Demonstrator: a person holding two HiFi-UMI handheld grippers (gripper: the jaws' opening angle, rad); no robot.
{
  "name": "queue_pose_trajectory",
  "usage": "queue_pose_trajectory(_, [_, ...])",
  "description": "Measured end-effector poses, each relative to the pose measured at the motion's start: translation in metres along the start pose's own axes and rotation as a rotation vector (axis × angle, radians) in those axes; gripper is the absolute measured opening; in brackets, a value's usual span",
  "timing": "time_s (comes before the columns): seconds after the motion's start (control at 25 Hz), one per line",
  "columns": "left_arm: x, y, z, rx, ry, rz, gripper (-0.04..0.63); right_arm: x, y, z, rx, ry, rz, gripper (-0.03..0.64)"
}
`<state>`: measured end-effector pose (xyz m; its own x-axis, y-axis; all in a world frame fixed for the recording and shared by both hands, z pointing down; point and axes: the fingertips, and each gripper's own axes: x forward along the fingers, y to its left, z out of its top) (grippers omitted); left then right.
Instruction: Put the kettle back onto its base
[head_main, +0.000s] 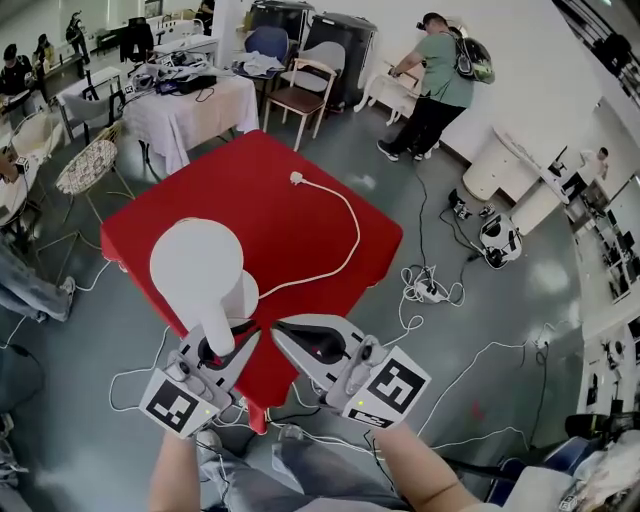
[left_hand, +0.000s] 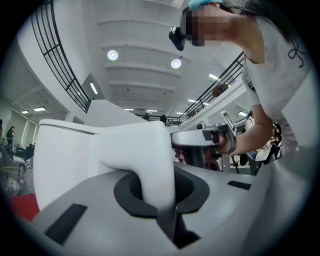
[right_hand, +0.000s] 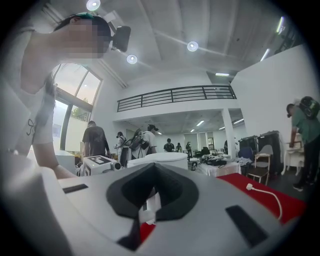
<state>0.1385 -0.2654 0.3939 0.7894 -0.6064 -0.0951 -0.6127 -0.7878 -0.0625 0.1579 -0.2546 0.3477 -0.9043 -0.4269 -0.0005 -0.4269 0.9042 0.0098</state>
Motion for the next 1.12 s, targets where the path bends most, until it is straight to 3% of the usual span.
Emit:
queue_pose_trajectory(0.64, [0.057, 0.018, -0.049, -0.011, 0.017, -0.029, 0.037, -0.02, -0.034, -0.03, 0.026, 0.048, -0.057, 0.008])
queue_pose_trajectory(0.84, [0.054, 0.029, -0.054, -0.025, -0.011, -0.003, 0.037, -0.011, -0.034, -0.033, 0.031, 0.05, -0.048, 0.008])
queue_pose_trajectory(1.12, [0.053, 0.027, -0.056, -0.028, 0.016, -0.019, 0.038, 0.004, -0.03, -0.033, 0.03, 0.055, -0.022, 0.008])
